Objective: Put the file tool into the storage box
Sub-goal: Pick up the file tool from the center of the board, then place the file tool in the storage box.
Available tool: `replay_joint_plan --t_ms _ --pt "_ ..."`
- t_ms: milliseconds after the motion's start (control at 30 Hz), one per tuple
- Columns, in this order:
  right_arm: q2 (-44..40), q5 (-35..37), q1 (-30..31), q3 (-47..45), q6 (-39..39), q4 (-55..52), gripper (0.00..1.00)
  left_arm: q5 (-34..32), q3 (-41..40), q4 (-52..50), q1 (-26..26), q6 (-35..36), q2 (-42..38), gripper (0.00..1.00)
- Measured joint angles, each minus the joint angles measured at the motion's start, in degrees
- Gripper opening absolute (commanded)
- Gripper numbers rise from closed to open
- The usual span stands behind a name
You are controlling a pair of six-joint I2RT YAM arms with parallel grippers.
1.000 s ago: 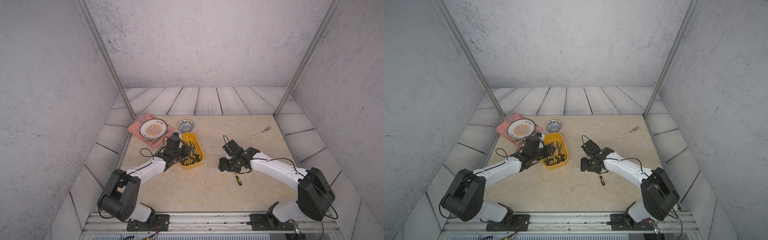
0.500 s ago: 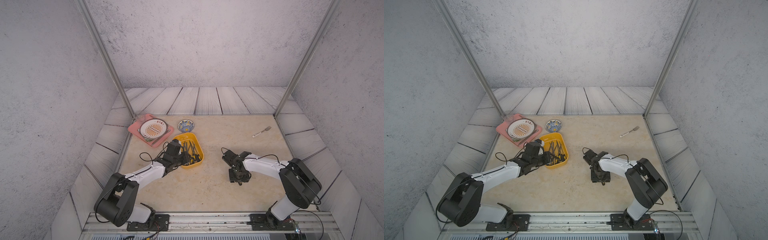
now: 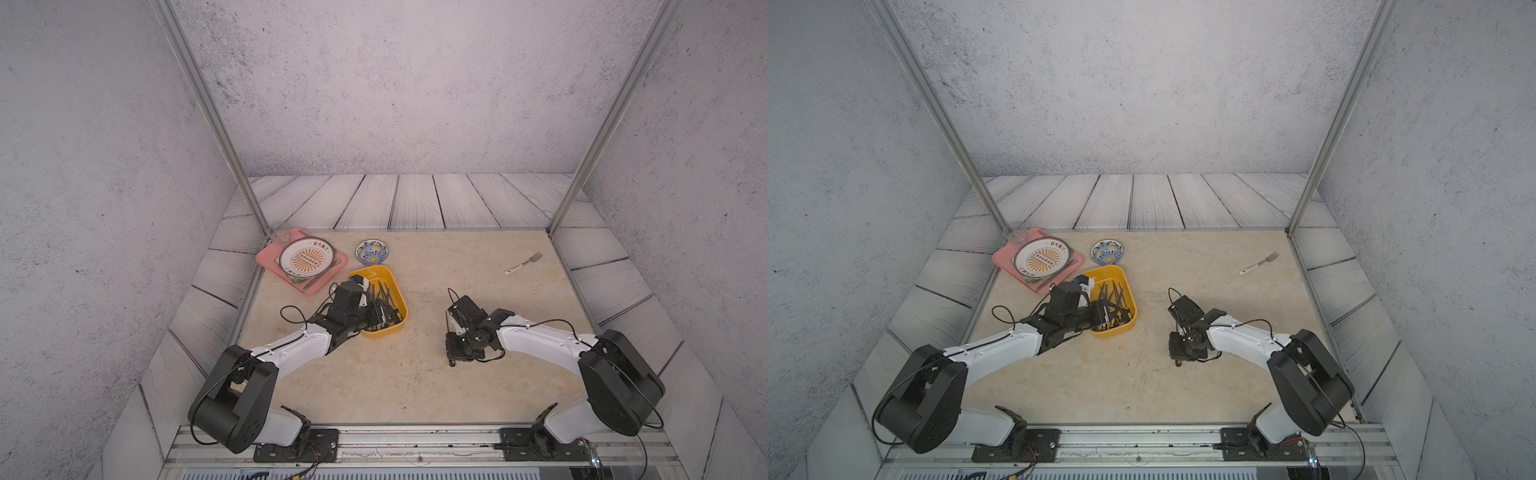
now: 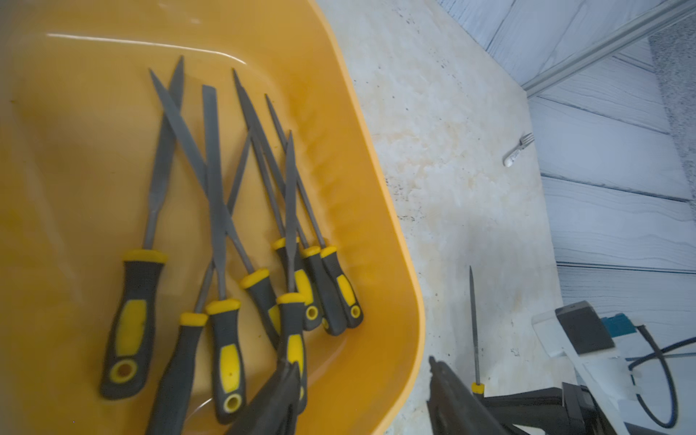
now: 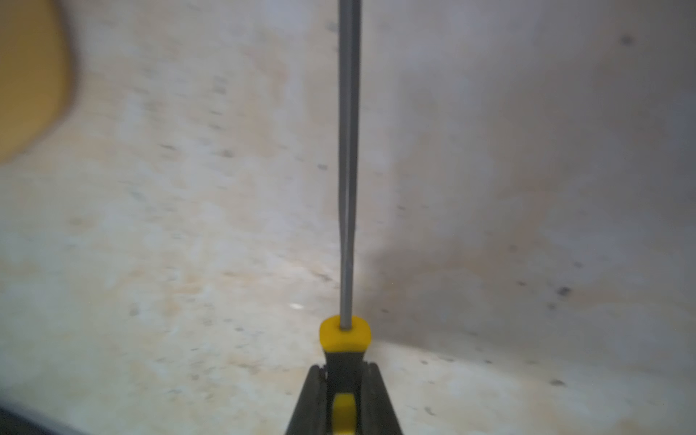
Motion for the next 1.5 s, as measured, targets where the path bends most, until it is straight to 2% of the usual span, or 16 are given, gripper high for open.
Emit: replay_joint_plan --t_ms 200,433,533,567,600,667,700,767,867,933,1033,1267,1300,1400,1467,1500 --pt "1.25 -10.6 1.9 5.03 -0.63 6.51 0.0 4.52 0.0 4.9 -1.27 -0.92 1.27 0.6" --pt "5.16 -16.2 3.85 13.44 -2.47 7.43 0.0 7.04 0.31 7.13 -2.16 -0.92 1.4 0.59" --pt "6.64 -17.59 4.09 16.31 -3.06 7.41 0.0 7.08 0.33 7.65 -2.16 -0.92 1.4 0.56" --pt "7.02 -17.86 4.13 17.0 -3.19 7.43 0.0 7.08 0.33 7.87 -2.16 -0.9 1.4 0.48" --pt "7.37 -18.14 4.17 17.51 -3.28 7.41 0.0 7.1 0.33 8.13 -2.16 -0.98 1.4 0.27" --pt "7.87 -18.23 4.2 18.01 -3.37 7.19 0.0 7.8 0.52 8.5 -2.16 -0.87 1.4 0.03" --pt "8.17 -18.1 4.2 18.14 -3.54 7.06 0.01 8.48 0.7 8.9 -2.19 -1.84 1.4 0.0" --pt "9.6 -17.81 4.48 18.82 -4.39 7.1 0.1 9.35 2.01 9.4 -3.37 -1.03 1.25 0.0" --pt "10.01 -17.27 4.48 20.0 -5.2 5.73 0.36 9.57 2.23 9.29 -2.84 -1.44 1.49 0.0" --pt "10.45 -17.14 4.5 21.03 -5.6 4.7 0.47 8.61 2.49 8.46 -2.43 -0.68 1.6 0.0" --pt "10.62 -16.92 4.5 22.34 -6.08 3.78 0.53 5.16 3.63 5.29 -0.7 -0.04 1.73 0.0" --pt "10.62 -16.22 4.5 22.25 -6.84 2.82 0.54 -7.3 10.64 0.5 3.45 4.26 3.32 0.0" --pt "10.62 -16.09 4.5 22.01 -6.88 2.73 0.54 -8.52 11.98 -0.22 3.67 5.11 4.33 0.05" --pt "10.21 -15.52 4.5 20.68 -6.93 2.51 0.54 -10.88 15.41 -2.93 3.8 7.52 8.41 0.38" --pt "9.38 -14.51 4.46 19.61 -6.99 1.95 0.56 -11.5 15.61 -4.35 3.8 7.26 10.45 0.57" --pt "8.74 -13.92 4.44 19.19 -7.13 1.62 0.56 -11.65 15.17 -5.16 3.8 7.3 11.15 0.85"
